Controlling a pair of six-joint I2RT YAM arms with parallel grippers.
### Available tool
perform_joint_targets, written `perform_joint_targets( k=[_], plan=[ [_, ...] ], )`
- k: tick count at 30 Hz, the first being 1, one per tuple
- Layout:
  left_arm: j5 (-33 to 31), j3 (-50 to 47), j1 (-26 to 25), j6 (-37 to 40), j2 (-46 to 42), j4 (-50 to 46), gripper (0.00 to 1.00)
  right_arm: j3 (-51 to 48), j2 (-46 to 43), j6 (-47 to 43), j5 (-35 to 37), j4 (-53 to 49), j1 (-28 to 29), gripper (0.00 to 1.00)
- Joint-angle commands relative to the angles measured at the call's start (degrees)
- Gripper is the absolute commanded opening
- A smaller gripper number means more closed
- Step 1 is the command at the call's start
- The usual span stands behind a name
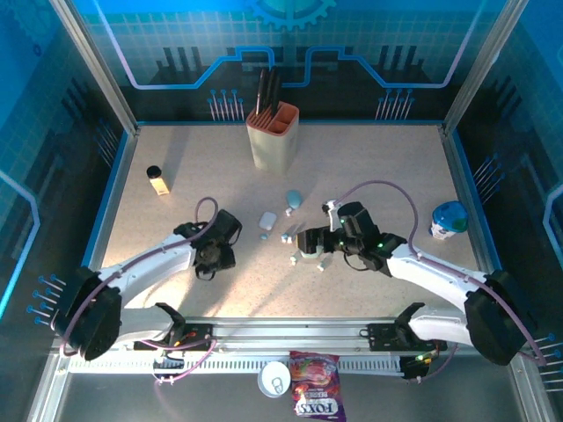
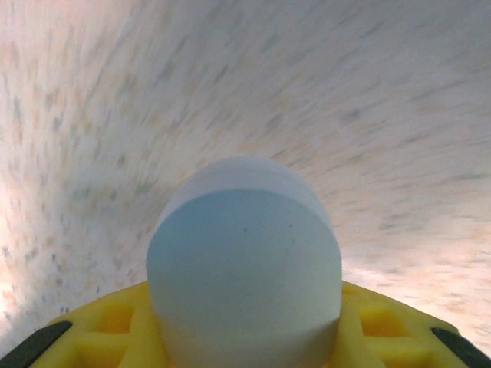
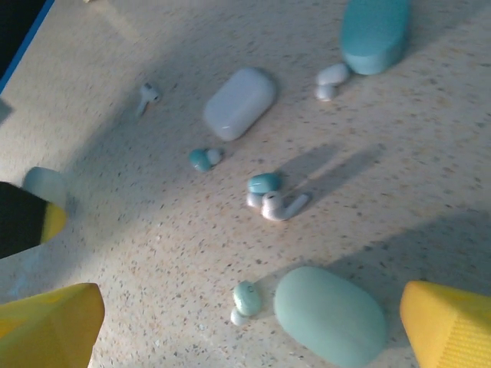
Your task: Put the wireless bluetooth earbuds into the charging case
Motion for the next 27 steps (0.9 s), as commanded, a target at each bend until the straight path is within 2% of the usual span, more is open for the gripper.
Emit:
perform_joint_targets(
  k=[1, 4, 9, 12, 15, 20, 22, 27],
  plan=[
    [-2.4, 5.8, 0.5, 16.5, -2.1, 2.7, 0.38, 2.2, -2.0, 2.9, -4.4, -3.6, -1.7, 1.00],
    [2.0, 8.5, 0.6, 30.6, -1.5, 7.4, 0.33, 3.9, -2.8, 3.4, -5.7, -6.4, -3.4, 1.00],
    [15.7, 9.7, 0.5, 54.7, -0.2, 13.3, 0.31, 5.7, -4.4, 7.0, -10.4, -7.8, -6.5, 1.00],
    [22.7, 9.2, 0.5, 65.8, 0.4, 16.0, 0.27, 7.1, -3.9, 9.7, -15.1, -8.8, -8.3, 1.00],
    [28.6, 9.4, 0.4, 72.3, 1.0, 17.2, 0.26, 9.0, -2.0, 10.8, -20.5, -10.3, -8.7, 0.96],
    [35.5, 9.1, 0.4, 78.7, 1.5, 19.1, 0.25, 11.4, 2.8, 12.1, -31.0, -9.6, -8.1, 0.88],
    [35.8, 8.5, 0.3, 79.9, 1.3, 20.2, 0.25, 12.6, 4.8, 12.1, -34.7, -9.0, -7.3, 0.86],
    [37.9, 7.9, -0.1, 81.8, 0.5, 19.8, 0.25, 15.1, 8.7, 12.1, -38.4, -6.9, -4.1, 0.81]
  ],
)
